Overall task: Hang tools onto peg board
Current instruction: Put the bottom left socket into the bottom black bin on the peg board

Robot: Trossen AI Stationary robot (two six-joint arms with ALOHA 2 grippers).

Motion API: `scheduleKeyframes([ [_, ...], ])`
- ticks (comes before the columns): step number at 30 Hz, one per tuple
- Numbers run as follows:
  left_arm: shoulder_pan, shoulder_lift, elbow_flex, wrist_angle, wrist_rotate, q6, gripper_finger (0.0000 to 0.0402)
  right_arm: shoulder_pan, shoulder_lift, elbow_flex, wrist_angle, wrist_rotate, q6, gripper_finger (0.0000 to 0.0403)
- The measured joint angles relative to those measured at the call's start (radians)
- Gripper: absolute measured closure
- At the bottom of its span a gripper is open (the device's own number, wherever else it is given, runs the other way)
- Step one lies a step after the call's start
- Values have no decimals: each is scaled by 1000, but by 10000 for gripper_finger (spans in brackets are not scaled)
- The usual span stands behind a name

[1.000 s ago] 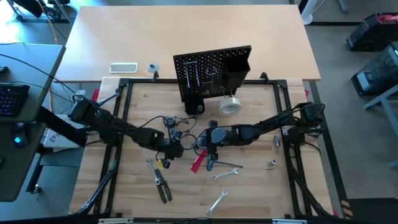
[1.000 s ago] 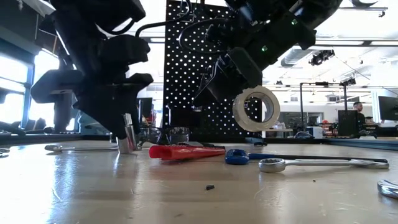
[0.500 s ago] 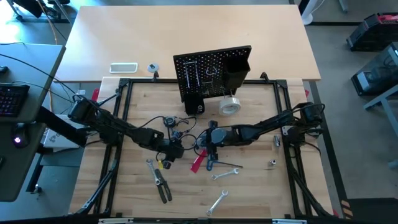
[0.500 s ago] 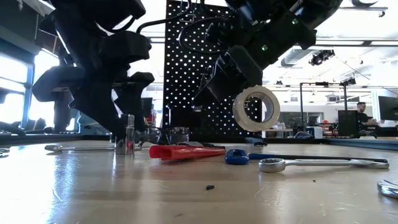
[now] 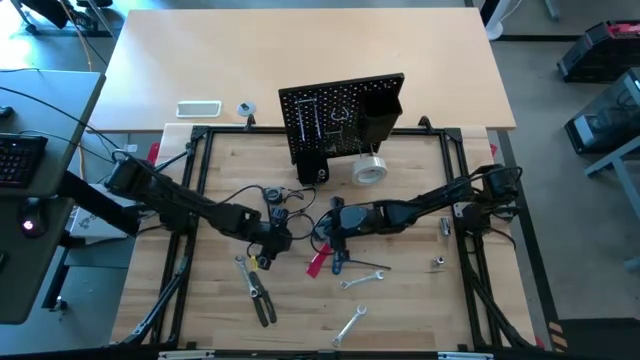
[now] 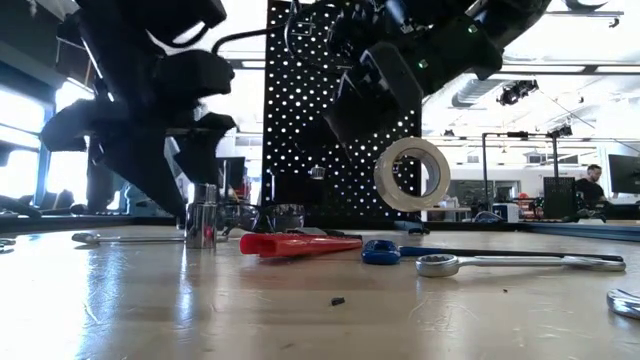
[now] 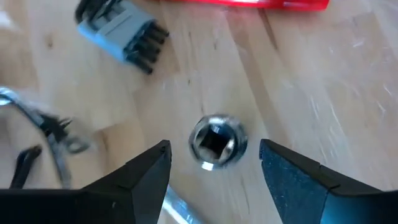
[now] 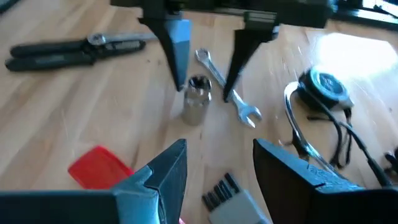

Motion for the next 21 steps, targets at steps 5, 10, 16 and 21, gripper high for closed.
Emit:
scheduleKeyframes([
  [5, 0, -98, 0, -91, -49, -19, 165, -2, 1, 0, 55, -4, -19, 226],
  [10, 1, -207, -1, -203, -110, -56, 165, -11, 1, 0, 109, -14, -21, 226],
  [16, 1, -342, -85, -218, -95, -160, 165, -22, 1, 0, 165, -53, -21, 226],
  [21, 0, -413, -209, -74, -15, -264, 165, -24, 2, 0, 212, -78, -45, 226],
])
